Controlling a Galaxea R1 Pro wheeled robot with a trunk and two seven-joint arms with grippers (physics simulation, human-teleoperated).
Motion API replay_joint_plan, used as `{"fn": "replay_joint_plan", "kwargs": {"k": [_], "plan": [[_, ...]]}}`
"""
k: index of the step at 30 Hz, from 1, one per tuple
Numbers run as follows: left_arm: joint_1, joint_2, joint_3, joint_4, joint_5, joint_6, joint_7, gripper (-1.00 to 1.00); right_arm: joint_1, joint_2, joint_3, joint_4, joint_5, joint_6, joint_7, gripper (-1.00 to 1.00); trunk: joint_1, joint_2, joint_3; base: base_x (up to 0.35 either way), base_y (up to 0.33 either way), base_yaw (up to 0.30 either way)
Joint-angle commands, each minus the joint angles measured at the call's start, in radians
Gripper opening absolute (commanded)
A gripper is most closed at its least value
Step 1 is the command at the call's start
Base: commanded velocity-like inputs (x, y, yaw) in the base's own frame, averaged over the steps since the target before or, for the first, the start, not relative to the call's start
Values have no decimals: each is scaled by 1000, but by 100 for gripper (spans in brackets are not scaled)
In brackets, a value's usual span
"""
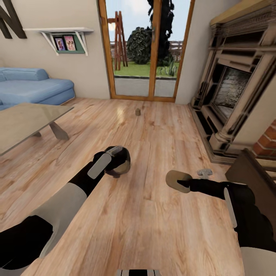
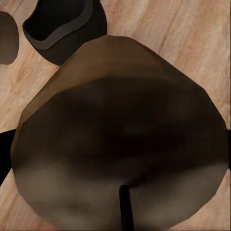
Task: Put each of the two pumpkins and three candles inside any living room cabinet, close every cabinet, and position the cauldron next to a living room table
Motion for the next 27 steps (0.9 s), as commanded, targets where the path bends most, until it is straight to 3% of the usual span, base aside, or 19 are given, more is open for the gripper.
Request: {"fn": "replay_joint_plan", "kwargs": {"k": [1, 16, 20, 22, 23, 27], "plan": [[0, 0, 0, 0, 0, 0, 0, -100, 0, 0, -1, 0, -4, 2, -1, -100, 0, 0, 5, 0, 0, -278], [3, -1, -1, -2, 0, 10, 6, -100, 0, -2, -8, -2, -13, 44, -3, -100, -7, 4, 73, 0, 0, -279], [2, -2, 0, -3, 0, 48, 10, -100, -5, -2, -9, -2, -4, 62, -16, -100, -9, 5, 91, 0, 0, -279], [2, -2, 1, -4, 0, 82, 11, -100, -10, -2, -9, -2, -2, 64, -55, -100, -10, 5, 100, 0, 0, -279], [2, -5, 1, -4, 0, 108, 11, -100, -16, -2, -9, -2, -2, 66, -141, -100, -10, 5, 105, 0, 0, -279], [2, -13, 2, -6, 0, 129, 13, -100, -50, -2, -8, -12, -10, 67, -361, -100, -12, 6, 122, 0, 0, -279]]}}
